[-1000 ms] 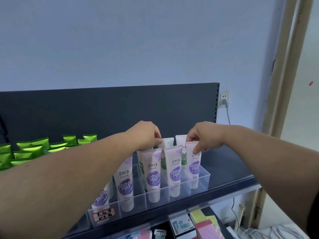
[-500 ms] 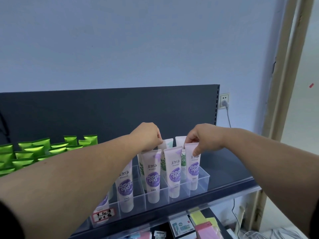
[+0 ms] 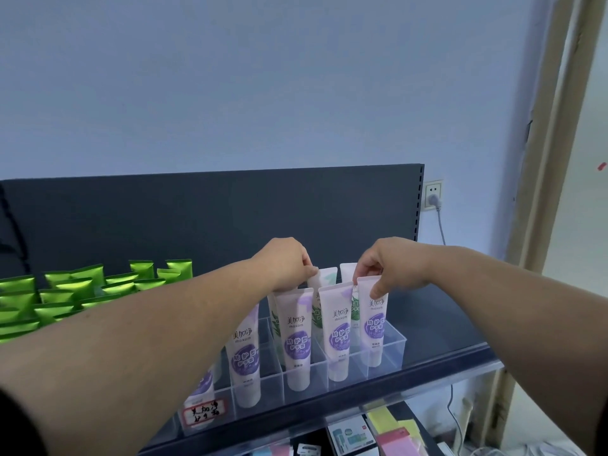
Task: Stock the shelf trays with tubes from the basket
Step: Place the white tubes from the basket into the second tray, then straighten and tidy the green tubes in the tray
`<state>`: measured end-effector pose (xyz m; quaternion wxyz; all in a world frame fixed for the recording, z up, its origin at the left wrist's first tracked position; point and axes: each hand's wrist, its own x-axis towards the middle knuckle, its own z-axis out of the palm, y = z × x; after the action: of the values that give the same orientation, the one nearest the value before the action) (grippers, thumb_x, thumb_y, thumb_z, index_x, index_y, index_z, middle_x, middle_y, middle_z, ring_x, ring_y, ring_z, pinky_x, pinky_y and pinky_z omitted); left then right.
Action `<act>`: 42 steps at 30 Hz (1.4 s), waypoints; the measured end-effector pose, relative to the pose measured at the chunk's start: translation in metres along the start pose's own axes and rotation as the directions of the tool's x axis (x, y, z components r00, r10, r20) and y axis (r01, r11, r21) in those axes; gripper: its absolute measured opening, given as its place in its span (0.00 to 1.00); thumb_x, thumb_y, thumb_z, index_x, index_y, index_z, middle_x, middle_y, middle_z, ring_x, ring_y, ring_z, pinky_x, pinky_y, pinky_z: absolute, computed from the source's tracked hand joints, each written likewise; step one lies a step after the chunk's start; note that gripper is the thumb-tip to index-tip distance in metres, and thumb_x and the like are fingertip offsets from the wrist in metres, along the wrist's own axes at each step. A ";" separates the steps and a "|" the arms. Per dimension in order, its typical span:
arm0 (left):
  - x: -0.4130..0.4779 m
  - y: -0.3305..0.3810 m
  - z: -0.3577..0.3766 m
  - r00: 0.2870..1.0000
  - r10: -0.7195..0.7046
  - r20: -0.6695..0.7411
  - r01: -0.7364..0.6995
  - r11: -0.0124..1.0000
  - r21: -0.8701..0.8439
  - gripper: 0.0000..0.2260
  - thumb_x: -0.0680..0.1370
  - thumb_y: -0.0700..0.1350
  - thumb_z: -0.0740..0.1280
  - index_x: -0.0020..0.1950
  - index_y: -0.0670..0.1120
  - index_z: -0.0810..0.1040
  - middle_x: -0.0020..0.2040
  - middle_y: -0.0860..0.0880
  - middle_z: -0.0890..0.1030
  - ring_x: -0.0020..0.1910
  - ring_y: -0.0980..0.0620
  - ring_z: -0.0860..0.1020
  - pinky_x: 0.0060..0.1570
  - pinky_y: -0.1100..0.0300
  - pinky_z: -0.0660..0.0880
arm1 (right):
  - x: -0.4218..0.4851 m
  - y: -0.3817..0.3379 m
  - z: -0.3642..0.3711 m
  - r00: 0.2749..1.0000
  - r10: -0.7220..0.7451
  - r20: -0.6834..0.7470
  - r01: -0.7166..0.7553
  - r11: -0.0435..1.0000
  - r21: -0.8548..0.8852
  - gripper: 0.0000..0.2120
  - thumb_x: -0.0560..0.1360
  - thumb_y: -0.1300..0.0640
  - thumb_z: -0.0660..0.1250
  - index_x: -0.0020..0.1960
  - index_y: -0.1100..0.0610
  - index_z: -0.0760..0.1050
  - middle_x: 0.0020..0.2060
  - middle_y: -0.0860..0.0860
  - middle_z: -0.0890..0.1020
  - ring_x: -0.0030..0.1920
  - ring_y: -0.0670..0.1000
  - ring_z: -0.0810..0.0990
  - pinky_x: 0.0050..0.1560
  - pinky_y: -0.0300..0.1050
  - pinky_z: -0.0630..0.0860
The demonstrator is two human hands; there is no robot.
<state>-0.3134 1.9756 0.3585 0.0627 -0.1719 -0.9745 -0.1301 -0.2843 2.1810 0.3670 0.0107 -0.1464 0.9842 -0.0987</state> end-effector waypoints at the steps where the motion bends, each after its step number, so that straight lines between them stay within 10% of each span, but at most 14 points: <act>1: -0.001 -0.001 -0.002 1.000 -0.002 -0.006 0.002 1.000 -0.007 0.11 0.79 0.53 0.62 0.48 0.50 0.82 0.49 0.54 0.81 0.46 0.54 0.78 0.42 0.61 0.72 | 0.000 -0.001 -0.002 1.000 0.006 0.004 -0.006 1.000 0.013 0.14 0.68 0.59 0.76 0.52 0.49 0.81 0.45 0.43 0.84 0.47 0.45 0.82 0.52 0.43 0.79; 19: -0.141 -0.198 -0.155 0.906 -0.292 -0.307 0.292 0.955 -0.046 0.07 0.78 0.52 0.66 0.51 0.53 0.82 0.46 0.56 0.83 0.47 0.55 0.80 0.50 0.60 0.75 | 0.056 -0.187 -0.019 0.913 -0.351 -0.208 0.357 0.934 -0.010 0.05 0.73 0.49 0.71 0.48 0.41 0.80 0.43 0.37 0.81 0.46 0.35 0.78 0.51 0.33 0.73; 29: -0.230 -0.304 -0.174 0.929 -0.290 -0.227 0.303 0.953 0.023 0.05 0.75 0.54 0.69 0.50 0.58 0.81 0.42 0.63 0.80 0.44 0.67 0.77 0.46 0.69 0.72 | 0.083 -0.338 0.016 0.844 -0.495 -0.208 0.506 0.863 -0.003 0.03 0.74 0.48 0.70 0.47 0.41 0.81 0.36 0.33 0.79 0.39 0.28 0.76 0.39 0.22 0.68; 42: -0.304 -0.381 -0.145 0.962 -0.270 -0.041 0.251 0.934 -0.255 0.10 0.67 0.60 0.72 0.43 0.58 0.83 0.39 0.63 0.83 0.40 0.68 0.80 0.44 0.73 0.74 | 0.080 -0.472 0.074 0.845 -0.527 -0.096 0.525 0.850 -0.044 0.10 0.73 0.47 0.71 0.53 0.46 0.82 0.46 0.40 0.83 0.46 0.38 0.78 0.53 0.35 0.75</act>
<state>-0.1527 1.4933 0.3579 0.0597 -0.0425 -0.9617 -0.2642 -0.2222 1.7009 0.3879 -0.0692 -0.4050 0.9064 -0.0975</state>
